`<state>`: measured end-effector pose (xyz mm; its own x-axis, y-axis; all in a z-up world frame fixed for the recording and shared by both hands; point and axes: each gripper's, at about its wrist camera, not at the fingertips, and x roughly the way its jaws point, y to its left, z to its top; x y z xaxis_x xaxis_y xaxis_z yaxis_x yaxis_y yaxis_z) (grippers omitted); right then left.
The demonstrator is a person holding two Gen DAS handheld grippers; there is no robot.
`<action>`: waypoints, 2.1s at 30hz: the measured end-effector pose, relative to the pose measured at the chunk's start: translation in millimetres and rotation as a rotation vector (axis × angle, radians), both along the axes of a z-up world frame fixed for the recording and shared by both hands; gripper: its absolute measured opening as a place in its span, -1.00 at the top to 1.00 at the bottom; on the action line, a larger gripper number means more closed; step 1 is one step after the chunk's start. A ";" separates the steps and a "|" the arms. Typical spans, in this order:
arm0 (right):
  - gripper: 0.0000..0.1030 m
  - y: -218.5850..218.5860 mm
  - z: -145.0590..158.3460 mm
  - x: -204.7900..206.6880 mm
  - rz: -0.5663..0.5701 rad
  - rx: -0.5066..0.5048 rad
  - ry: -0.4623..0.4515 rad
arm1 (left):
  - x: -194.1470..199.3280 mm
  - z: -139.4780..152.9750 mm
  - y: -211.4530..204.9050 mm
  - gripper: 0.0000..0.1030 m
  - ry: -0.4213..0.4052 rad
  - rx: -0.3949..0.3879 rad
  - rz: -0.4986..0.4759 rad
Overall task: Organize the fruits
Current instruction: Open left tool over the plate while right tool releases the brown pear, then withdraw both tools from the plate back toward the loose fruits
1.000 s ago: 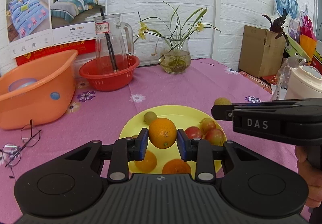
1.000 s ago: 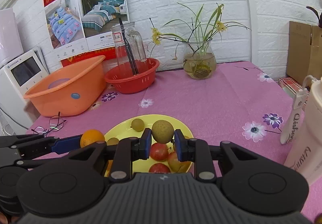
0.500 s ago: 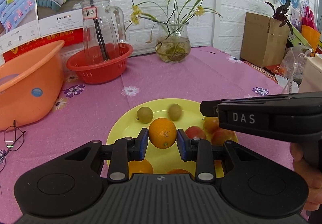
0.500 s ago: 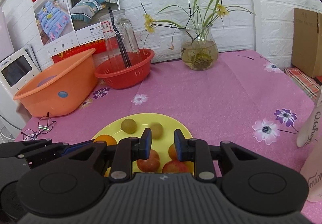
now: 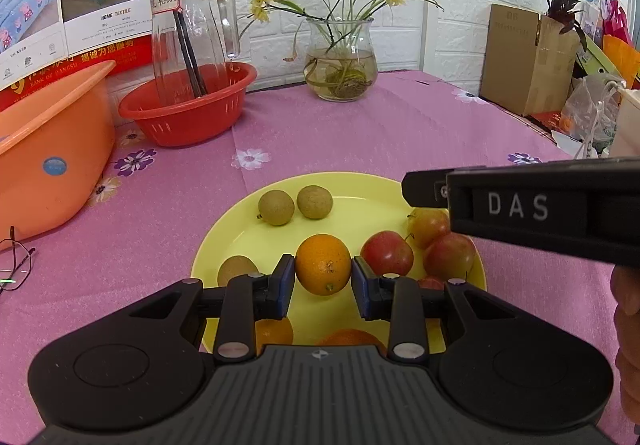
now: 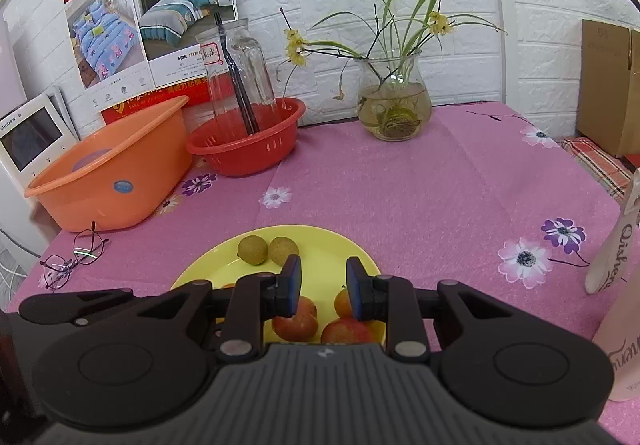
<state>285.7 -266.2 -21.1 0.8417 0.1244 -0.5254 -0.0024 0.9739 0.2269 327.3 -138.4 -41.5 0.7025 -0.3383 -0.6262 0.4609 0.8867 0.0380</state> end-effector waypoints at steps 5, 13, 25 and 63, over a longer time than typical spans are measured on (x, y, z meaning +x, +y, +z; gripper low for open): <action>-0.49 0.7 3.1 -5.4 -0.016 -0.013 0.001 | -5.3 5.5 1.5 0.18 -0.026 0.004 0.013; -0.49 -2.4 12.2 -22.0 -0.050 -0.013 -0.007 | -22.6 26.5 14.6 0.08 -0.084 -0.005 0.031; -0.50 12.0 32.5 -76.5 0.010 -0.034 -0.061 | -69.7 55.0 71.9 0.00 -0.131 -0.053 0.090; -0.50 63.3 -29.8 -175.0 0.180 -0.126 0.038 | -141.1 -18.6 116.9 0.19 0.006 -0.016 0.072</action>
